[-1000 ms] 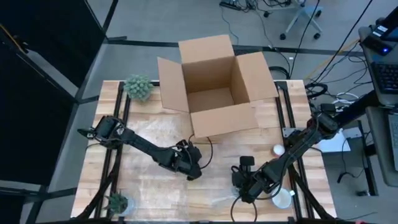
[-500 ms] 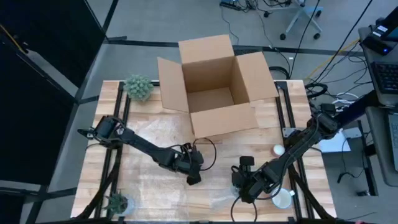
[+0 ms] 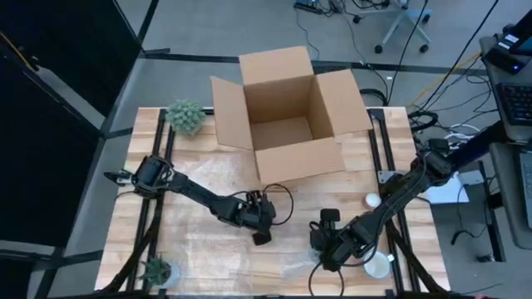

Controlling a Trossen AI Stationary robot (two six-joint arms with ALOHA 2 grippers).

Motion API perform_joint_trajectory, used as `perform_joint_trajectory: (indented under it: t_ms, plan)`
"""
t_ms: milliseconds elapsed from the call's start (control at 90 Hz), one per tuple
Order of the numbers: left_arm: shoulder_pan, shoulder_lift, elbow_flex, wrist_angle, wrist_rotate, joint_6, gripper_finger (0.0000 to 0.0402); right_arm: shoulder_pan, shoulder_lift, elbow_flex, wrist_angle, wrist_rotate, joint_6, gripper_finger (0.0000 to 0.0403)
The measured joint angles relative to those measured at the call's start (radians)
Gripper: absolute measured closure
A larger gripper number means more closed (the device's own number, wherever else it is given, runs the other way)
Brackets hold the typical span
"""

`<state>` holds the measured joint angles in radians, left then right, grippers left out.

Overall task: Wrap mug
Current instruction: Wrap the orange mug with bubble wrap

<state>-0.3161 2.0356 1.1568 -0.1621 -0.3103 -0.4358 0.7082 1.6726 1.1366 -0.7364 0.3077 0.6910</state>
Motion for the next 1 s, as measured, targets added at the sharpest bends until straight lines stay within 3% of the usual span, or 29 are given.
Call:
perform_joint_trajectory:
  t_ms: [200,611,867,1000]
  plan:
    - [0.001,-0.011,0.014,0.006,-0.005,0.005,0.0391,0.001,0.0,0.0,0.0,0.0,0.0,0.0198]
    - [-0.061,-0.085,0.157,0.012,-0.05,0.062,0.0401,0.0,0.0,0.0,0.002,0.0,-0.024,0.0198]
    - [-0.113,-0.086,0.289,0.032,-0.055,0.19,0.0402,0.0,0.0,0.0,0.006,0.0,-0.024,0.0198]
    - [-0.135,-0.086,0.322,0.122,-0.039,0.277,0.0401,-0.002,0.0,0.0,0.006,0.0,-0.023,0.0198]
